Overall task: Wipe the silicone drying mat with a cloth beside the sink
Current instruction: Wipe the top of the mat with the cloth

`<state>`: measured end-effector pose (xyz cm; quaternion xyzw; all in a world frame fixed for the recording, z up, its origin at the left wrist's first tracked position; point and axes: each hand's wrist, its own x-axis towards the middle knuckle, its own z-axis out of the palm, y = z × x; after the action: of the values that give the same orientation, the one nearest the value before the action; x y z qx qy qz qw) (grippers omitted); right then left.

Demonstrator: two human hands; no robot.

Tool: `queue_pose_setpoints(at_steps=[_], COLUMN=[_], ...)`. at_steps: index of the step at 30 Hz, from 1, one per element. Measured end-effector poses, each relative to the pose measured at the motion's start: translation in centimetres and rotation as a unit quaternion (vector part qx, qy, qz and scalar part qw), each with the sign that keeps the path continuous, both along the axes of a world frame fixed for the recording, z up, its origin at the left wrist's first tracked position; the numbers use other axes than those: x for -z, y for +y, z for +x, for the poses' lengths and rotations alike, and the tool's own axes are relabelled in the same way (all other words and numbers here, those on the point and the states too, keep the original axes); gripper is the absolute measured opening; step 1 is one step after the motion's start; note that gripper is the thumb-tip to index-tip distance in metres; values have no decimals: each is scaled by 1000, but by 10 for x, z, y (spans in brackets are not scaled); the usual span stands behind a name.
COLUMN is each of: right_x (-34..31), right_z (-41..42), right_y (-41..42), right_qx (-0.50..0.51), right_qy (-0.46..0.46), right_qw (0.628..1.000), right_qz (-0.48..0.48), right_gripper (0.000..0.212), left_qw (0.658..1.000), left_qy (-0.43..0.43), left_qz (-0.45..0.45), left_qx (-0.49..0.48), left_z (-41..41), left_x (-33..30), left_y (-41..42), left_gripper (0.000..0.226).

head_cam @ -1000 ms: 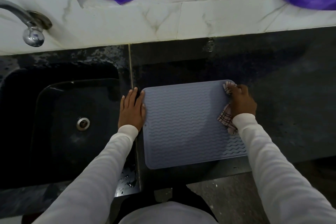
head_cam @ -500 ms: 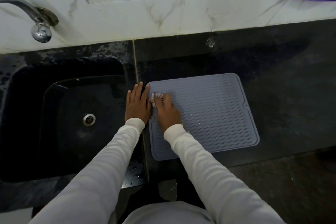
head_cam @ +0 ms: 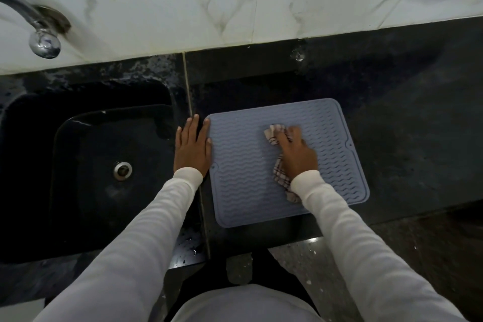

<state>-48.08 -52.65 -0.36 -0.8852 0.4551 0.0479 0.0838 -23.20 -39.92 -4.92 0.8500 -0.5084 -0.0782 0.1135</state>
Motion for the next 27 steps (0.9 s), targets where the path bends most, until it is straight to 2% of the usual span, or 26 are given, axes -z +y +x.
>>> queue_pose_setpoints(at_steps=[10, 14, 19, 21, 23, 25, 27], right_x=[1, -9, -9, -7, -13, -24, -35], right_z=[-66, -96, -103, -99, -95, -86, -76], right_y=[-56, -81, -98, -97, -97, -97, -91], right_qx=[87, 158, 158, 164, 204, 230, 209], right_qy=[6, -57, -18, -21, -44, -54, -54], right_qw=[996, 986, 987, 986, 978, 970, 975], right_qz=[-24, 14, 2, 14, 30, 51, 49], right_gripper=[54, 31, 60, 54, 33, 40, 37], left_qw=[1000, 1000, 1000, 1000, 1000, 1000, 1000], left_qy=[-4, -8, -17, -14, -11, -7, 0], left_qz=[14, 20, 19, 14, 10, 3, -3], left_qx=[-3, -3, -5, -4, -3, -3, -6], left_z=[-2, -1, -1, -1, -1, -1, 0], left_x=[-2, -1, 1, 1, 0, -1, -1], left_y=[0, 0, -1, -1, -1, -1, -1], left_gripper=[55, 55, 55, 55, 55, 55, 56])
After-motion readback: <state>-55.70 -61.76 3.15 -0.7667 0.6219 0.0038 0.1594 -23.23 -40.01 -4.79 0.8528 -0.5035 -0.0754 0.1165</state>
